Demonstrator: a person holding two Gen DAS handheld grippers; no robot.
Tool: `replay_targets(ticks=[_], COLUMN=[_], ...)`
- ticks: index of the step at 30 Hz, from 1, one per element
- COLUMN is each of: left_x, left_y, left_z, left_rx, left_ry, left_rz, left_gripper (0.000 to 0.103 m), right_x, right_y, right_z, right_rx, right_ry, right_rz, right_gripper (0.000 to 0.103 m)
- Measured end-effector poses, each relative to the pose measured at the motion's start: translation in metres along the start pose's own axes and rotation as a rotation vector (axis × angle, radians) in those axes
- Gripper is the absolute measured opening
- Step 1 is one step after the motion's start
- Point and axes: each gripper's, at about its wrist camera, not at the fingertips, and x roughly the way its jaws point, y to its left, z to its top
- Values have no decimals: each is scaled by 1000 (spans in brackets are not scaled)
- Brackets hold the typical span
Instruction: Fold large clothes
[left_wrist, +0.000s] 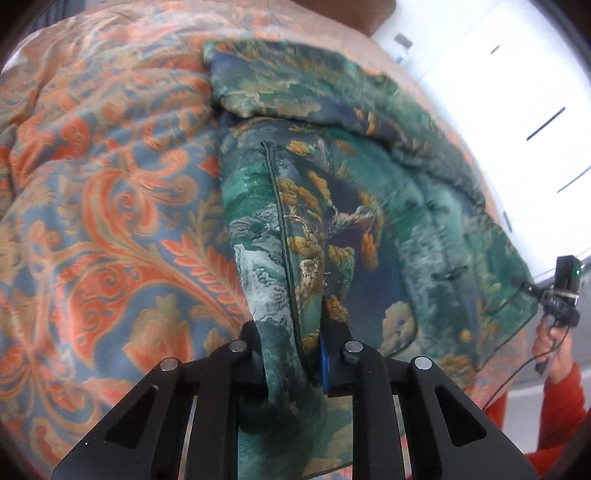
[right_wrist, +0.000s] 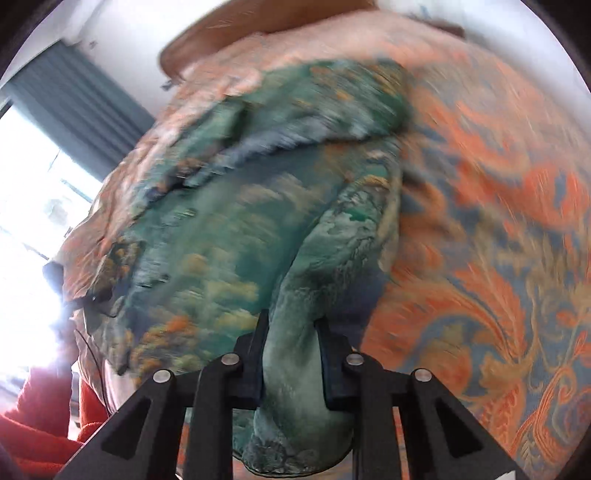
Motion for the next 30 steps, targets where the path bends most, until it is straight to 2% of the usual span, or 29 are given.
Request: replay_targets(ticks=[4,6,13,17,20,23,25,26,27,28,30], left_x=[-21,-29,-62,-58,-48,-36,-33,-34,-35,-37,-47], left_y=[0,-3,22,17,14,13,13,12,13,12,14], left_z=[-17,-23,-76,-109,-123,-115,-107,-106,-106,-106,-117], left_rx=[8,14,-73,-80,-74,-58,-64,-67,-71,-69,-47], left_ry=[-18,-17,-6,22,52,47,36,30,27,26,26], left_rz=[6,15,6,38,51,59,67,67,65,63,73], left_gripper=[16,16,16,16,17,27,40,42,49,56,60], right_x=[-11,-16,-23,-34,-43,-48,-45,-42,-39,-41,-40], right_y=[33,34,59,57,37,9,2,-1,2,0,-3], right_z=[7,5,-29,-68,-105,-132,-137,-139,-136,-140,-141], right_rx=[-32,-37,-73,-109,-66,36,62,69,72,79,85], right_ry=[-23,-19,28,67,95,87,58,34,25,16,20], right_rz=[40,63,140,89,36,63,75,75,71,55,35], right_gripper=[22,22,22,22,21,21,23,30,39,42,48])
